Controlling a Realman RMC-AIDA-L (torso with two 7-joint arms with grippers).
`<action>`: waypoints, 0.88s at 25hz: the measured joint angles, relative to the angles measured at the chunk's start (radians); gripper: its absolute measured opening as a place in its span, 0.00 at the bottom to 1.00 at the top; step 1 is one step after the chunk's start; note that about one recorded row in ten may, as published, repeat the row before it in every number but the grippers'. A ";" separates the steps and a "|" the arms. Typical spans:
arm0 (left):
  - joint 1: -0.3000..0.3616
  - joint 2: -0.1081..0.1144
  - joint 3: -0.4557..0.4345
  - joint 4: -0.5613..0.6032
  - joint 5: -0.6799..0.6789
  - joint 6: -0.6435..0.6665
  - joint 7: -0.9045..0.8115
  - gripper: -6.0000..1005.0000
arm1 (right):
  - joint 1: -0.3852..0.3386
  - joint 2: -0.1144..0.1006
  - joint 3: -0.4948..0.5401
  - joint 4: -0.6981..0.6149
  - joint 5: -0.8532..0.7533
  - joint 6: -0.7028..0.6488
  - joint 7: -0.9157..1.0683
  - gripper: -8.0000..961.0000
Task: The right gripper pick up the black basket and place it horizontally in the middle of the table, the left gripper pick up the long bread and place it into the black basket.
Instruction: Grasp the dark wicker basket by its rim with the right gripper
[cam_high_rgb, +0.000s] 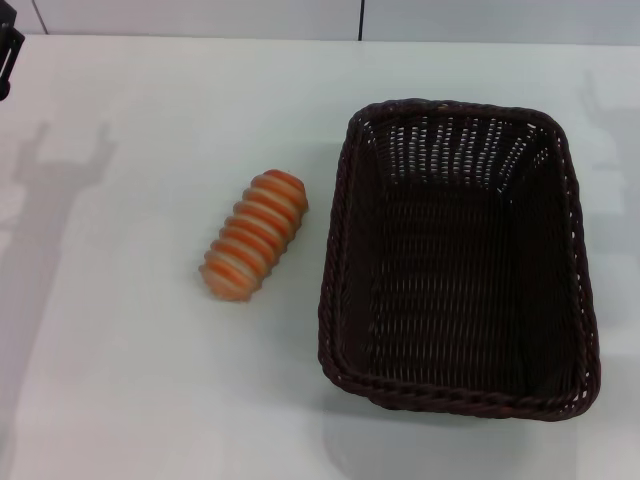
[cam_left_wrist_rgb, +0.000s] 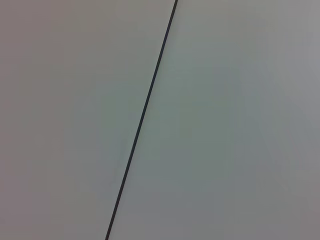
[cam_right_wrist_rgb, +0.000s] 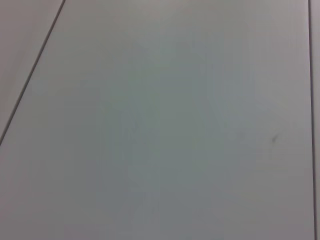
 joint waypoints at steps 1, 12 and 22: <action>0.000 0.000 0.000 0.000 0.000 0.000 0.000 0.86 | -0.007 0.001 0.000 -0.016 0.000 0.005 0.000 0.85; 0.039 0.001 -0.001 -0.002 -0.002 0.003 0.000 0.85 | -0.041 0.002 -0.008 -0.087 0.054 0.036 0.001 0.85; 0.071 0.000 0.000 0.000 -0.002 0.028 -0.026 0.85 | -0.094 -0.001 0.024 -0.226 0.055 0.200 -0.074 0.85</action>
